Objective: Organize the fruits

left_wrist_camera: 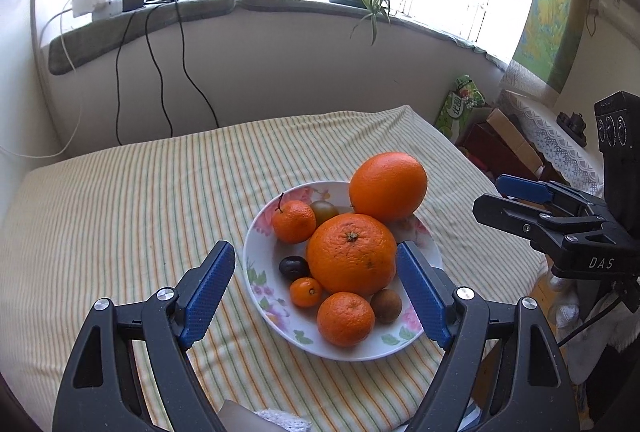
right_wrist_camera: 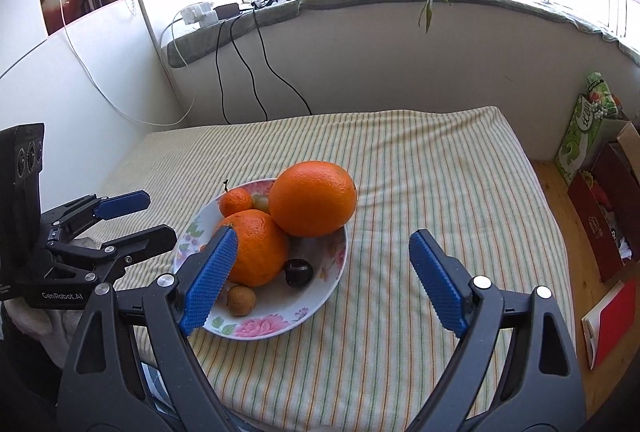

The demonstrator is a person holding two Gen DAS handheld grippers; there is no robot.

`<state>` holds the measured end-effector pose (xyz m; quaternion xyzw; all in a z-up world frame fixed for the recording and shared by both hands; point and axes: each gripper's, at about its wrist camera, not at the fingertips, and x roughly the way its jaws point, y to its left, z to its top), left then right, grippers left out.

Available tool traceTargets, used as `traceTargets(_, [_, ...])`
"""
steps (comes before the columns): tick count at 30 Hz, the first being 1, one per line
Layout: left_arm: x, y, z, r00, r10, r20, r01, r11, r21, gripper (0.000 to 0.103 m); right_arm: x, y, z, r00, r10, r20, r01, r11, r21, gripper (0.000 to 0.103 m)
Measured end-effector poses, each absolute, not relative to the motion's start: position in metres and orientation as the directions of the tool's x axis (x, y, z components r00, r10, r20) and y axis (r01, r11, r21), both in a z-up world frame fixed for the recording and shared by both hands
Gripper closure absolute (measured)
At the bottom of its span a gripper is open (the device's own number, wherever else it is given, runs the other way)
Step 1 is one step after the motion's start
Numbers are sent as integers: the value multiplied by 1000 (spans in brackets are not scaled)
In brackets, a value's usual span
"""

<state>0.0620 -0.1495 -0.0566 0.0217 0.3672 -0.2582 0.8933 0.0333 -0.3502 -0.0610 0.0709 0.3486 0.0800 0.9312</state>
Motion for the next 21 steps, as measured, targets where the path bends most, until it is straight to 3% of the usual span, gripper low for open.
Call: traceTargets(21, [55, -154, -53, 607, -450, -655, 482, 864, -147, 20, 33, -342, -65, 735, 208, -646, -107, 976, 192, 13])
